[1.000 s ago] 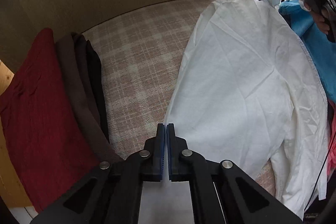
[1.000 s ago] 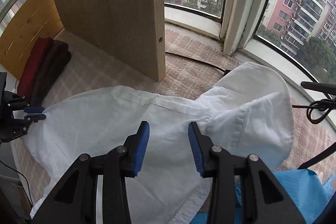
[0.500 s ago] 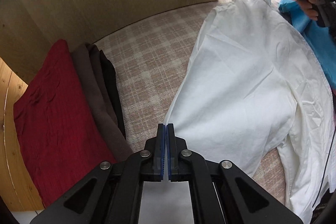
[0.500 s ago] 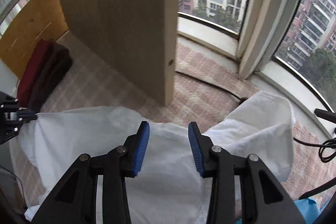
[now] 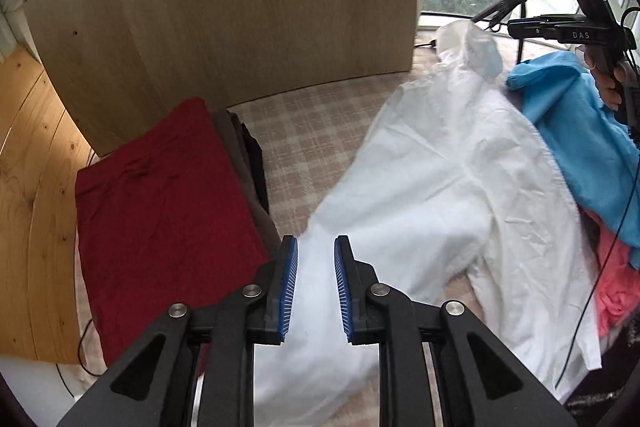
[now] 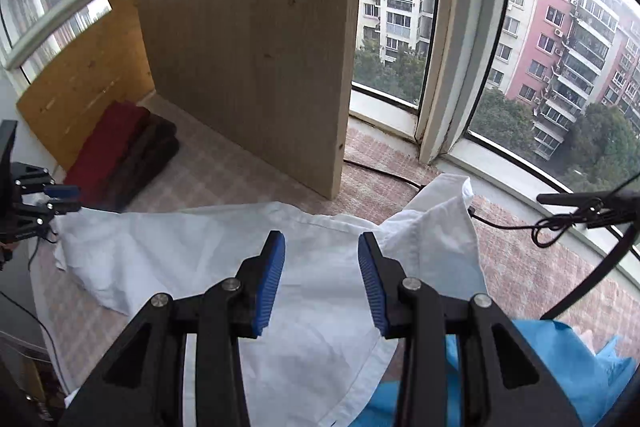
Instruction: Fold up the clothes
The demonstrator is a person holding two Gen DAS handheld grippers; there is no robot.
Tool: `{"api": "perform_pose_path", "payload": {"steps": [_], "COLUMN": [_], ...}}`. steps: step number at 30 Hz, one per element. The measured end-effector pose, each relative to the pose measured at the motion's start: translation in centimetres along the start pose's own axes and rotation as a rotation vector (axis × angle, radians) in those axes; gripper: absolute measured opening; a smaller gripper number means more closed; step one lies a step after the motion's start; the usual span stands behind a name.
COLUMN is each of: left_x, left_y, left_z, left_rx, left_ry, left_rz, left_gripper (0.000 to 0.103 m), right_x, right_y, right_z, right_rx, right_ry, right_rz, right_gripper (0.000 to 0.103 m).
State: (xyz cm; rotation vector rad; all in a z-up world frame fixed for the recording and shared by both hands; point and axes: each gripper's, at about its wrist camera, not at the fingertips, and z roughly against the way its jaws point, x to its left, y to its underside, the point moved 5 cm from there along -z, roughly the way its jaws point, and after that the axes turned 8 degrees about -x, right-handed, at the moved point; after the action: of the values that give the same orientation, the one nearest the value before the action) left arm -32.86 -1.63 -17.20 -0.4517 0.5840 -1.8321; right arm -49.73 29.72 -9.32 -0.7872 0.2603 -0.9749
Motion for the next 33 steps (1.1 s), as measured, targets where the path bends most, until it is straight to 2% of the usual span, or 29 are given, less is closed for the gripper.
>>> {"api": "perform_pose_path", "payload": {"steps": [3,5,8,11,12,14,16,18,20,22,24,26,30,33], "left_x": [-2.1,-3.9,-6.4,-9.1,-10.4,-13.3,-16.0,-18.4,-20.5,-21.7,-22.8,-23.1,-27.1,-30.5], "left_y": [3.1,5.4,8.6,11.4,12.2,13.6,14.8,16.0,17.2,18.3,19.3,19.9,19.8,19.9], "left_z": [3.3,4.5,6.9,8.2,8.2,7.6,7.5,6.9,6.3,5.4,4.6,4.2,6.4,8.0], "left_rx": [0.013,0.052,0.085,0.12,0.128,0.138,0.148,0.158,0.179,0.2,0.221,0.236,0.179,0.137], "left_ry": [0.047,0.094,0.139,0.262,0.295,0.347,0.433,0.497,0.535,0.525,0.504,0.472,0.518,0.566], "left_rz": [-0.017,-0.055,-0.111,-0.073,-0.081,-0.124,-0.126,-0.144,-0.171,-0.205,-0.242,-0.256,-0.294,-0.327], "left_gripper": [0.021,0.022,0.022,0.022,0.022,0.022,0.022,0.022,0.022,0.022,0.022,0.021,0.023,0.036], "right_x": [1.4,2.8,4.9,6.5,7.3,8.9,10.4,11.8,13.1,14.2,14.7,14.8,12.8,9.7], "right_y": [1.1,2.9,6.9,11.5,13.8,19.3,25.1,30.4,34.1,36.3,37.2,36.6,32.1,28.3], "right_z": [7.3,12.1,19.0,25.2,25.8,24.6,22.4,18.8,15.8,13.9,12.9,12.9,12.4,10.3], "right_rx": [-0.068,-0.1,-0.128,-0.151,-0.135,-0.068,0.013,0.107,0.171,0.186,0.19,0.172,0.112,0.117], "right_ry": [-0.057,-0.085,-0.108,-0.125,-0.12,-0.074,-0.036,-0.04,-0.017,-0.012,0.021,0.075,0.132,0.175], "right_rz": [-0.073,-0.124,-0.187,-0.265,-0.293,-0.37,-0.464,-0.567,-0.605,-0.605,-0.578,-0.522,-0.404,-0.358], "right_gripper": [0.038,0.038,0.038,0.038,0.038,0.038,0.038,0.038,0.038,0.037,0.037,0.037,0.037,0.037]}}
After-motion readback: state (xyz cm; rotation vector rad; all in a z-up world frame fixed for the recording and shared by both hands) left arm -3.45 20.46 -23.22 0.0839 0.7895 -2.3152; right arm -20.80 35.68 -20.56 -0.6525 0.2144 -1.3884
